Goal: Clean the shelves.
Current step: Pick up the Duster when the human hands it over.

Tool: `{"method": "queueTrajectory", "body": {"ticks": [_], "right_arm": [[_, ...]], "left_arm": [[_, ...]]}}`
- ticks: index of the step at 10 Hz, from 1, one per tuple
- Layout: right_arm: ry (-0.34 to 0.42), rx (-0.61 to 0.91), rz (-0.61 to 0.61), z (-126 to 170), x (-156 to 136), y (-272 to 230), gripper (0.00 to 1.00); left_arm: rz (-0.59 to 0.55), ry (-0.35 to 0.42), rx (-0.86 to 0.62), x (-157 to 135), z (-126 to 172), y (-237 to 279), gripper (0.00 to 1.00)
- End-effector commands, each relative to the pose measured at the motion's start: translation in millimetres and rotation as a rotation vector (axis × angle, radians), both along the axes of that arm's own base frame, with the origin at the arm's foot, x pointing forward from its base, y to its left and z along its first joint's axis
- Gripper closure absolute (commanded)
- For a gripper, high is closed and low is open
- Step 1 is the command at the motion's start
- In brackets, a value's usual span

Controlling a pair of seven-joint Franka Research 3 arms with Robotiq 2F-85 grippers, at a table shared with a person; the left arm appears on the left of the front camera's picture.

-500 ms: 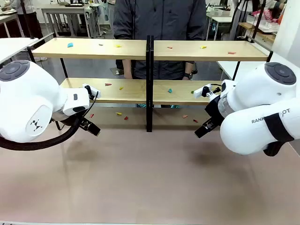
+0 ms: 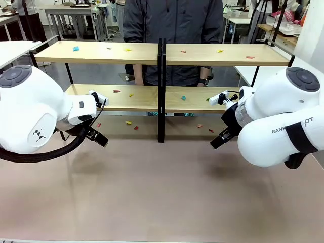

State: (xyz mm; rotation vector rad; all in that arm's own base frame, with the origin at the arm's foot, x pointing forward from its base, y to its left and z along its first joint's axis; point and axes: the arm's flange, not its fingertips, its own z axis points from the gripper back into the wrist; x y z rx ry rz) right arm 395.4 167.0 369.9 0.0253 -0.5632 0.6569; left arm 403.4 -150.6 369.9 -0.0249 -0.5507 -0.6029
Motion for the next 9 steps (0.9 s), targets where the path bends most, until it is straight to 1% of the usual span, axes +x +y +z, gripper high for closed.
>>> {"method": "queueTrajectory", "body": {"ticks": [1,7,8,9], "right_arm": [[0.000,0.001,0.000,0.1,0.0,-0.1,0.00],[0.000,0.000,0.000,0.0,0.0,0.0,0.00],[0.007,0.005,0.019,27.9,-12.8,-20.4,0.00],[0.004,0.012,0.026,58.2,-30.2,-48.7,0.00]], "left_arm": [[-0.001,0.000,0.000,-0.1,0.1,-0.2,0.00],[0.000,0.000,0.000,0.0,0.0,0.0,0.00],[-0.078,0.002,-0.045,-19.4,38.7,14.7,0.00],[-0.100,-0.011,-0.065,-42.6,77.1,38.3,0.00]]}}
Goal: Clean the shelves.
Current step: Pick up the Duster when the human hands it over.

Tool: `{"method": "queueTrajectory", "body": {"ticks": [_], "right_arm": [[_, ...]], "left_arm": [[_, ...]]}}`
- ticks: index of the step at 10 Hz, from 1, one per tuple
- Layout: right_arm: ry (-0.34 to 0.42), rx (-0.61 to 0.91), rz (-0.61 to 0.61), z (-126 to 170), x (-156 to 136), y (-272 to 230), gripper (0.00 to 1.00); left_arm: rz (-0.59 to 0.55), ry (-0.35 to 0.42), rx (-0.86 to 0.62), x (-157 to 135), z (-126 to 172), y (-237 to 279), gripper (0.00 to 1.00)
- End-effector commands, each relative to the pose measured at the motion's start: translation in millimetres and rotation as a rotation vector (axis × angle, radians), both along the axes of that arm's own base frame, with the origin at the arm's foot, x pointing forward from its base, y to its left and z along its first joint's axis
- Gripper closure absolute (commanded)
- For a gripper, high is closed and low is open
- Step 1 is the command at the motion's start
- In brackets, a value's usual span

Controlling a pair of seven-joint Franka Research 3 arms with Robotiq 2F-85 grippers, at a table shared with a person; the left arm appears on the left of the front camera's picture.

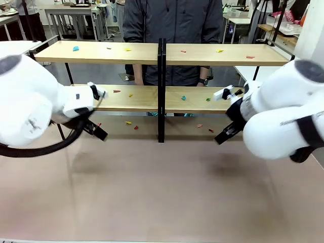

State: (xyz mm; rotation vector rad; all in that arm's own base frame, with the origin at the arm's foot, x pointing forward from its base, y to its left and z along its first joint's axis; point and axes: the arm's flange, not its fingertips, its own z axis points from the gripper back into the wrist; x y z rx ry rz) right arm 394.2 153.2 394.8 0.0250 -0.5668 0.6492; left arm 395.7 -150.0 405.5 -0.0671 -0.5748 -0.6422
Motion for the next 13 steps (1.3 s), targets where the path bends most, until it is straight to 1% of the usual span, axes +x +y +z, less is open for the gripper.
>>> {"method": "queueTrajectory", "body": {"ticks": [1,2,3,4,5,6,7,8,10,12,13], "right_arm": [[-0.011,0.036,0.038,62.9,-46.8,-63.2,0.00],[-0.026,0.040,0.042,87.9,-62.0,-86.3,0.00],[-0.059,0.055,0.037,114.6,-73.0,-109.7,0.00],[-0.099,0.068,0.016,139.0,-80.9,-130.0,0.00],[-0.164,0.089,-0.013,162.5,-88.6,-151.0,0.00],[-0.200,0.130,-0.003,183.5,-98.6,-166.6,0.00],[-0.229,0.154,-0.007,202.1,-105.7,-178.0,0.00],[-0.272,0.177,-0.005,223.3,-111.2,-186.3,0.00],[-0.278,0.179,-0.001,225.1,-111.5,-186.6,0.00],[-0.298,0.207,0.009,232.6,-111.2,-187.0,0.00],[-0.303,0.205,0.004,232.9,-110.3,-186.9,0.00]], "left_arm": [[-0.044,-0.015,-0.043,-56.0,77.3,61.4,0.00],[-0.055,-0.029,-0.084,-74.9,105.6,83.0,0.00],[-0.114,-0.057,-0.155,-94.9,134.0,104.3,0.00],[-0.144,-0.096,-0.214,-107.8,157.7,123.2,0.00],[-0.133,-0.156,-0.269,-116.9,177.6,143.9,0.00],[-0.118,-0.189,-0.324,-123.2,193.7,163.2,0.00],[-0.103,-0.244,-0.388,-128.1,205.1,180.0,0.00],[-0.079,-0.347,-0.474,-133.5,214.0,190.5,0.00],[-0.069,-0.361,-0.477,-133.8,214.5,190.9,0.00],[-0.048,-0.413,-0.513,-135.2,216.8,192.8,0.00],[-0.039,-0.416,-0.511,-132.8,217.0,188.7,0.00]]}}
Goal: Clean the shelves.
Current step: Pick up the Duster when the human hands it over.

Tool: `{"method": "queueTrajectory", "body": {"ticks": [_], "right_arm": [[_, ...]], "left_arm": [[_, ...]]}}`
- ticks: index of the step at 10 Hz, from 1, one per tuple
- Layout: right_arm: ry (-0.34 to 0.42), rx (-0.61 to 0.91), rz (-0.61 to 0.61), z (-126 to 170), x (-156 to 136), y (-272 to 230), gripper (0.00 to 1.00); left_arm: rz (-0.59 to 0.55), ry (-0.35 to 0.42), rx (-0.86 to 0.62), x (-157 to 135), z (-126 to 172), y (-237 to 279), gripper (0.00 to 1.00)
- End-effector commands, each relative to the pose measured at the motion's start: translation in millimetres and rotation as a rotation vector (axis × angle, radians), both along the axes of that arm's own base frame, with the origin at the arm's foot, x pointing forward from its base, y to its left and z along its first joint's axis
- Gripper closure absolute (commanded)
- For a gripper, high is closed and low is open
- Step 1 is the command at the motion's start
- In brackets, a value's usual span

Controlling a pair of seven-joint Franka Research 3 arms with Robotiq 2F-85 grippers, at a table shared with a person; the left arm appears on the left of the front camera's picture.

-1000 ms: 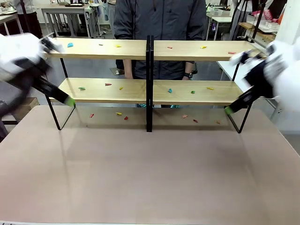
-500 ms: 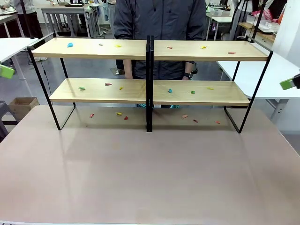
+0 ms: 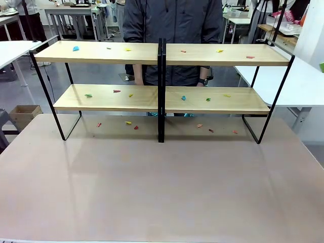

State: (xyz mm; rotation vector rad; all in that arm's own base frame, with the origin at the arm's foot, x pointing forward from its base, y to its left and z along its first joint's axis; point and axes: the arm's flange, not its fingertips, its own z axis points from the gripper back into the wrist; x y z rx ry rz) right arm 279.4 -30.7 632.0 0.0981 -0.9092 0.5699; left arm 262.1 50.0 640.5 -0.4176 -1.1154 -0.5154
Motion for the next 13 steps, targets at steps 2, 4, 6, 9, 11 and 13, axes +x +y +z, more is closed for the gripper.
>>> {"method": "queueTrajectory", "body": {"ticks": [2,4,6,9,11,13], "right_arm": [[-0.006,0.020,0.041,-6.1,8.6,-4.2,0.00],[-0.004,0.021,0.045,-7.8,7.5,-4.0,0.00],[-0.008,0.028,0.061,-9.5,8.2,-2.2,0.00],[-0.028,0.064,0.077,-11.0,16.3,-3.2,0.00],[-0.098,0.175,0.069,-3.5,15.9,-8.7,0.00],[-0.089,0.251,0.004,2.1,17.2,-13.4,0.00]], "left_arm": [[-0.048,-0.014,-0.002,2.2,-19.2,-12.3,0.00],[-0.078,0.004,-0.002,7.1,-21.7,-13.9,0.00],[-0.086,0.019,0.006,10.2,-24.2,-14.1,0.00],[-0.087,0.018,0.017,10.0,-24.9,-12.4,0.00],[-0.091,0.021,0.021,11.0,-25.6,-13.3,0.00],[-0.095,0.029,0.022,12.7,-26.3,-13.5,0.00]]}}
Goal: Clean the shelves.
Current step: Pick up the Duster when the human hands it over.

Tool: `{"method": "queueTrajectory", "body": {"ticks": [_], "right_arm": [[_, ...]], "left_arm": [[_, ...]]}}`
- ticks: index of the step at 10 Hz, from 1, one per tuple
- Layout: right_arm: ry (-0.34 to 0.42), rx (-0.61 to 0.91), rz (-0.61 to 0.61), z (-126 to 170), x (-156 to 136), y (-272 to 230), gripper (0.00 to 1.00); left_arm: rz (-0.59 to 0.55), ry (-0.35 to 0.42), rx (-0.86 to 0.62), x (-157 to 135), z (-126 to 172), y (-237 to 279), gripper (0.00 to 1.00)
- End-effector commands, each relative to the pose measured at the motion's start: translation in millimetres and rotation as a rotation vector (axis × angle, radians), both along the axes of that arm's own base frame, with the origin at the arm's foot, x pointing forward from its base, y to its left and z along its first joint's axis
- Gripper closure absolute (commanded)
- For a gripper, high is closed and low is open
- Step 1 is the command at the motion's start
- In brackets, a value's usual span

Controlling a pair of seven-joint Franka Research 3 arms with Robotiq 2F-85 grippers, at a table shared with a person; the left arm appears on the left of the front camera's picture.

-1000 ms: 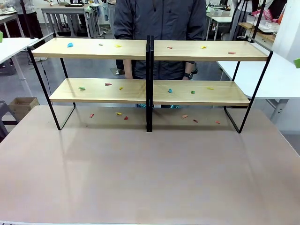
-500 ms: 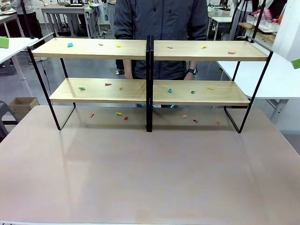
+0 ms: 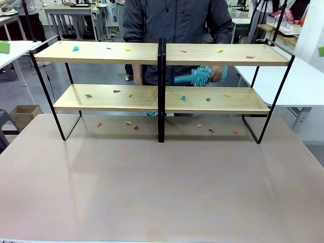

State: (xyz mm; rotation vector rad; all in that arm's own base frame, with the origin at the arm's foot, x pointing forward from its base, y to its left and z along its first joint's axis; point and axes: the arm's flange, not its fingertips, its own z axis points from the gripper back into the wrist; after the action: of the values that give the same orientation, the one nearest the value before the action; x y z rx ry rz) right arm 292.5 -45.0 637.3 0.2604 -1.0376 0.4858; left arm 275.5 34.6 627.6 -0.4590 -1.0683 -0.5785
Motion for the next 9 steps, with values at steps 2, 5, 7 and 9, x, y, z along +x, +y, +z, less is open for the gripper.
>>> {"method": "queueTrajectory", "body": {"ticks": [2,5,7,9], "right_arm": [[-0.032,0.078,-0.012,1.7,2.1,-3.2,0.00],[-0.031,0.070,-0.024,1.2,0.9,-4.0,0.00],[-0.024,0.034,-0.034,-1.0,2.0,-3.7,0.00],[-0.020,0.007,-0.025,-2.6,1.8,-4.0,0.00]], "left_arm": [[-0.027,-0.001,0.016,0.6,-14.7,1.0,0.00],[-0.038,0.005,0.013,2.8,-16.2,0.4,0.00],[-0.044,0.012,0.019,4.4,-16.9,-0.7,0.00],[-0.046,0.015,0.026,5.1,-17.5,-0.6,0.00]]}}
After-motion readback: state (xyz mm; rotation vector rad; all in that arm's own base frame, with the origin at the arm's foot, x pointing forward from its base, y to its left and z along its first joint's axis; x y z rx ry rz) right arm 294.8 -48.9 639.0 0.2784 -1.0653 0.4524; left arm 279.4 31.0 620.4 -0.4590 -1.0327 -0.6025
